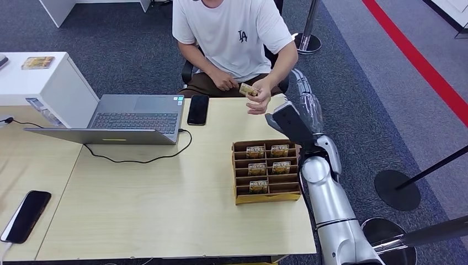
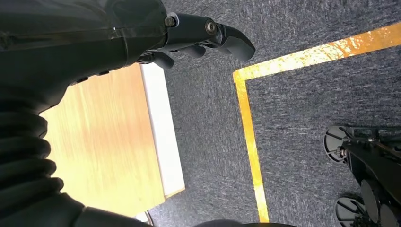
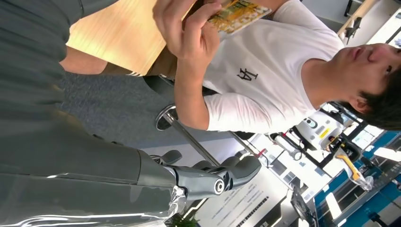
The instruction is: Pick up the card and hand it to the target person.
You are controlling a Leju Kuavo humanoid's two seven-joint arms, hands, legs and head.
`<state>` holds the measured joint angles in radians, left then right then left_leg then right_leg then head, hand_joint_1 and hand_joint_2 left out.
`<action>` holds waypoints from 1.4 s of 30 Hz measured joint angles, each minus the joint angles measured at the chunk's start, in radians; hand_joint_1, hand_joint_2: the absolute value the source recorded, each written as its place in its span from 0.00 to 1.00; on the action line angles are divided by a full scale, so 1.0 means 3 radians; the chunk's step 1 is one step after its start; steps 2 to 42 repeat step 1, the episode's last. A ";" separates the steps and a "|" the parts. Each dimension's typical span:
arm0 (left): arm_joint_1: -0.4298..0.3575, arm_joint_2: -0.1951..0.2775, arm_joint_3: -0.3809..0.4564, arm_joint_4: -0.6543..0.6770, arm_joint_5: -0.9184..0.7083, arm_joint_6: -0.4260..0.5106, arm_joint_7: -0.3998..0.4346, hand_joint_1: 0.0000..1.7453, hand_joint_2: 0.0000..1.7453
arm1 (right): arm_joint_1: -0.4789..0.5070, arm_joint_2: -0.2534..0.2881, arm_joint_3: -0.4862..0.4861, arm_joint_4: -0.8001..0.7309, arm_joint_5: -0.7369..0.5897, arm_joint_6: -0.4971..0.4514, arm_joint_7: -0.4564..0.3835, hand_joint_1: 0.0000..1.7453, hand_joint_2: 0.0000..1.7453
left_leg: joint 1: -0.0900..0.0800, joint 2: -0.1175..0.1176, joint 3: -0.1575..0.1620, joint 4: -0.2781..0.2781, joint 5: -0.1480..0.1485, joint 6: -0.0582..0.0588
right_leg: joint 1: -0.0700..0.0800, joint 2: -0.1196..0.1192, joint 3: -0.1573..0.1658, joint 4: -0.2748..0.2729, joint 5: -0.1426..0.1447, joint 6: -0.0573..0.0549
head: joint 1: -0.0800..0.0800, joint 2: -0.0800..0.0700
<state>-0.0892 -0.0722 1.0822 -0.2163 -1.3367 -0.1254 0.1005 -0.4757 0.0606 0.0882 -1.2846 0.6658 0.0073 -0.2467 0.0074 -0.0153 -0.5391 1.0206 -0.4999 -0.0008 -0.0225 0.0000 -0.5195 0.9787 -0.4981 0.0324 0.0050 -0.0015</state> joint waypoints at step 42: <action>0.0000 0.0003 0.0000 0.0000 0.0002 0.0001 0.0001 0.00 0.00 | 0.0003 0.0000 0.0000 -0.0001 -0.0004 -0.0007 -0.0005 0.00 1.00 | 0.0000 0.0000 0.0000 0.0000 0.0000 0.0000 | 0.0000 0.0000 0.0000 0.0000 0.0000 0.0000 | 0.0000 0.0000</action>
